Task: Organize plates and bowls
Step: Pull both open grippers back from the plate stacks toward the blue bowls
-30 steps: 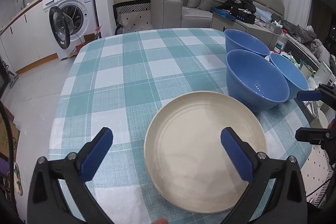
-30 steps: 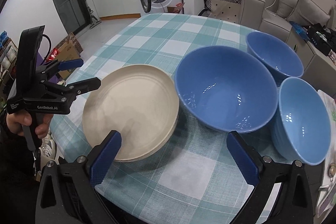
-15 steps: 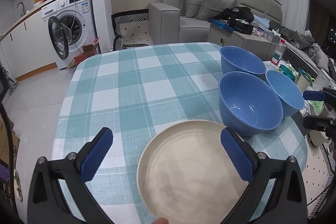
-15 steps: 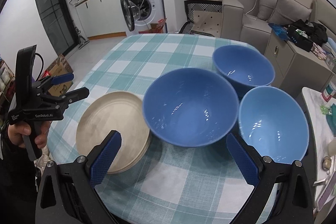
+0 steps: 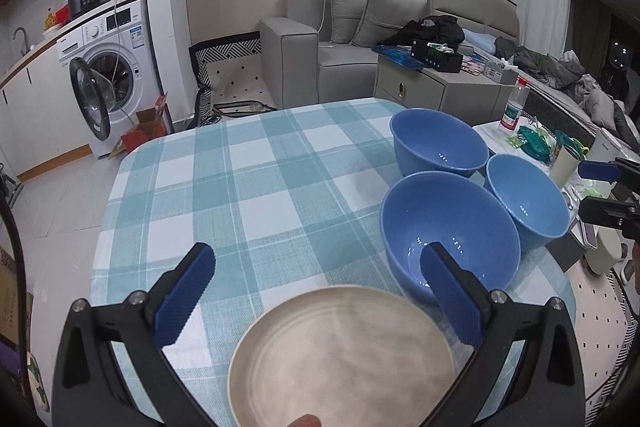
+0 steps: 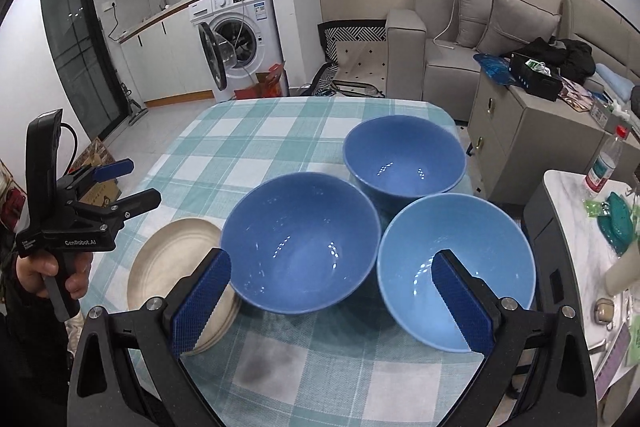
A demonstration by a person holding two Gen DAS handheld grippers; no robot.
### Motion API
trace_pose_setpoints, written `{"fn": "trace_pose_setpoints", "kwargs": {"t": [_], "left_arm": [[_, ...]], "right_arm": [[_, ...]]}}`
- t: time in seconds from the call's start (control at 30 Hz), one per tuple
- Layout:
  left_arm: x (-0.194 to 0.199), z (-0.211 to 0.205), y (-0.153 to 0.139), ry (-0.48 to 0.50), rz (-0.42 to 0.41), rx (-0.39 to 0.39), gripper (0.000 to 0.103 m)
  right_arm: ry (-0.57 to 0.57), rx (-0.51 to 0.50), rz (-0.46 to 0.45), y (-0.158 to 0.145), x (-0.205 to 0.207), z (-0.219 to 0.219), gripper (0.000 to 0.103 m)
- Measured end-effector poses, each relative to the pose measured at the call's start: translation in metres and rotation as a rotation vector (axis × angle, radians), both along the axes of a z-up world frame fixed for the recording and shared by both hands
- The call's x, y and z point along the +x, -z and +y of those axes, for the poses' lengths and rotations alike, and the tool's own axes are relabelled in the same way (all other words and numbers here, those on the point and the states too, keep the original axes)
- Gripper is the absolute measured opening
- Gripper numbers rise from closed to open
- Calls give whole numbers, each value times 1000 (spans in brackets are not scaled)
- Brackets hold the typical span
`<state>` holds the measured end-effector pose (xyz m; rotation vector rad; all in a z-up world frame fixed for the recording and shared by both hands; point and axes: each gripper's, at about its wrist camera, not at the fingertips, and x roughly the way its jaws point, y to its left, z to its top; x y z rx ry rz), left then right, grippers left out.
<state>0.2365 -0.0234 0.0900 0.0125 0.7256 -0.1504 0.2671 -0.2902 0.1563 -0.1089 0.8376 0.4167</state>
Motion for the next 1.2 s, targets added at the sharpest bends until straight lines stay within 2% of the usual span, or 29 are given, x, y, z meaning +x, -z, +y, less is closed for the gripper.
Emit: {"fn": "trace_pose_setpoints", "kwargs": {"t": [0.43,0.73,1.2], "left_arm": [[28,-27,-15,53,-28,33,103],[46,-37,-17,68,-17,36,103],[68,-60,-24,100,-29,36,103]], "right_arm": [[58,5,-23,-16,17,-28,102],[84,0,-19,-16,31,-38,102],[152,45,-31,-17,61,-52,102]]}}
